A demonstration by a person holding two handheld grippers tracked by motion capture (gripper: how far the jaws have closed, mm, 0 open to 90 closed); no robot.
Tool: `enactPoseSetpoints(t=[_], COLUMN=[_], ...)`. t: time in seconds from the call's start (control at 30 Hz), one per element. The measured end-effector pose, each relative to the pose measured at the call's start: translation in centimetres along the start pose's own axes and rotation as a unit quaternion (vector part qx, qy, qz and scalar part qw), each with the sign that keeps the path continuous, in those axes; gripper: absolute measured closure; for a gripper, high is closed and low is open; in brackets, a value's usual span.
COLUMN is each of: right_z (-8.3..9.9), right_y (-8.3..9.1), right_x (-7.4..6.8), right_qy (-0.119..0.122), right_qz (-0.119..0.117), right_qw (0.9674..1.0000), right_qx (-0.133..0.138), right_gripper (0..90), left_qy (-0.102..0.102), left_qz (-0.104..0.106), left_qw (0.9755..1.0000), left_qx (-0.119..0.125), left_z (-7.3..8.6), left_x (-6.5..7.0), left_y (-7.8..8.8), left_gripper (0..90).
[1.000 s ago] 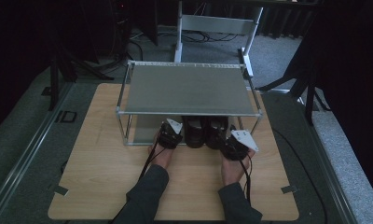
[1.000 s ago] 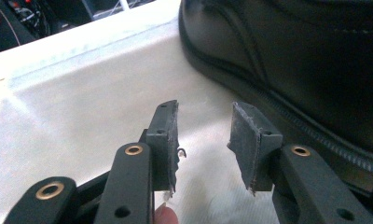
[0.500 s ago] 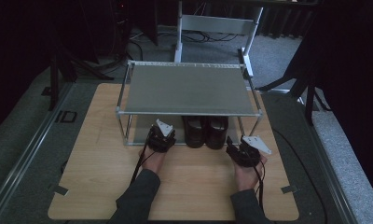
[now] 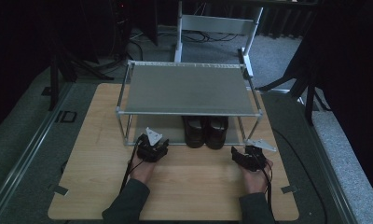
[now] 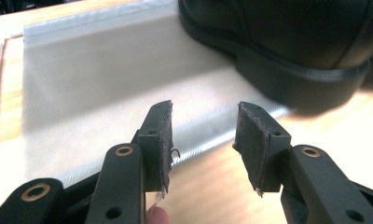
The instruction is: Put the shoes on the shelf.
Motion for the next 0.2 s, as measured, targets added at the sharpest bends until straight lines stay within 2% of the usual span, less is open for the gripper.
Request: enactPoseSetpoints(t=[0.13, 0.2], right_z=[0.0, 0.0], right_y=[0.2, 0.2], right_x=[0.7, 1.1], right_qy=[0.001, 0.001], right_qz=[0.006, 0.008], right_qw=[1.0000, 1.0000], right_qx=[-0.001, -0.004], right_gripper=[38.0, 38.0], left_qy=[-0.002, -0.013], left_qz=[-0.001, -0.002], left_qw=[1.0000, 0.9999], left_qx=[-0.005, -0.011], left_z=[1.4, 2.2], left_x=[-0.2, -0.2], left_y=[1.0, 1.5], left_gripper=[56.6, 56.1])
Point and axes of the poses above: each handheld gripper's, and its own axes: y roughly backward along the jaws, z roughly out of its underside, x roughly to its right, the point moved 7 cm from there along -y, roughly forward along the jaws, and after that the axes turned 10 degrees about z, right-handed, at the moved point
